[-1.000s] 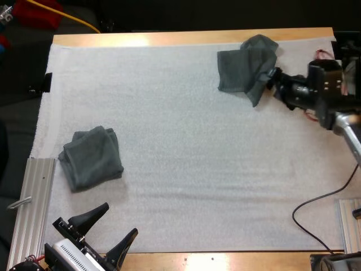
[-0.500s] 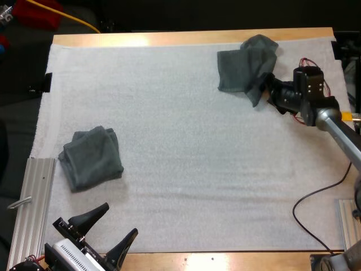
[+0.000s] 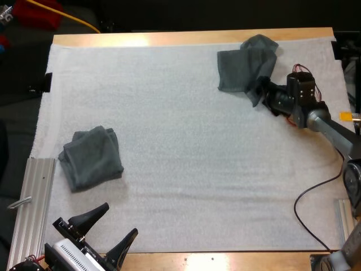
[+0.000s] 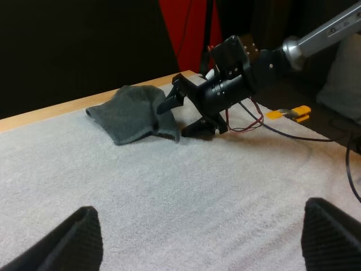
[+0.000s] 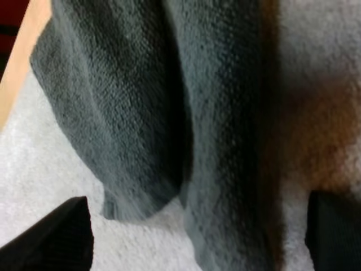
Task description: Pick towel from pile, fold and stack
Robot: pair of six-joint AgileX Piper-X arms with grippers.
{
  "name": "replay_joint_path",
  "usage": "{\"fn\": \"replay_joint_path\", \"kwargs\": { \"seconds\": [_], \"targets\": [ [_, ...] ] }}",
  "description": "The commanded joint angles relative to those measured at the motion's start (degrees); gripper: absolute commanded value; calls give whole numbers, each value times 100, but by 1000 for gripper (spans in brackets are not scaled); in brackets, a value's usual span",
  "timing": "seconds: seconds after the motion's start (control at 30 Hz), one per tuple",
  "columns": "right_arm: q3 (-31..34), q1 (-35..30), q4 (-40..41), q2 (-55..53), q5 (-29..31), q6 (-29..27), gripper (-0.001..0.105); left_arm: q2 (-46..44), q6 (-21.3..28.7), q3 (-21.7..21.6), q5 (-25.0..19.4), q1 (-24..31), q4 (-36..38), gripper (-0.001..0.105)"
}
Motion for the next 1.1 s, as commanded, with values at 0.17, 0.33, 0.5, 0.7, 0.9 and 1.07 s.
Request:
{"fn": "replay_joint_path", "kwargs": {
  "seconds": [0.17,0.33,0.5,0.7,0.9,1.07],
  "targets": [
    [-87,16,15,176,-298,0,77,-53,-56,-32,17,-21,-14,70],
    [-87,16,58,176,-376,13,67,-53,-56,-32,-11,-21,-14,70],
    [-87,16,58,176,-348,85,42,-53,-56,-32,-11,-21,-14,70],
    [-87,16,346,176,-248,69,12,-53,-56,-32,-11,-21,-14,70],
    [-87,27,736,8,-235,-556,1,-53,-56,-32,-11,-21,-14,70],
    [-170,140,1383,-772,141,-1866,1,-53,-56,-32,-11,-21,-14,70]
  ]
}}
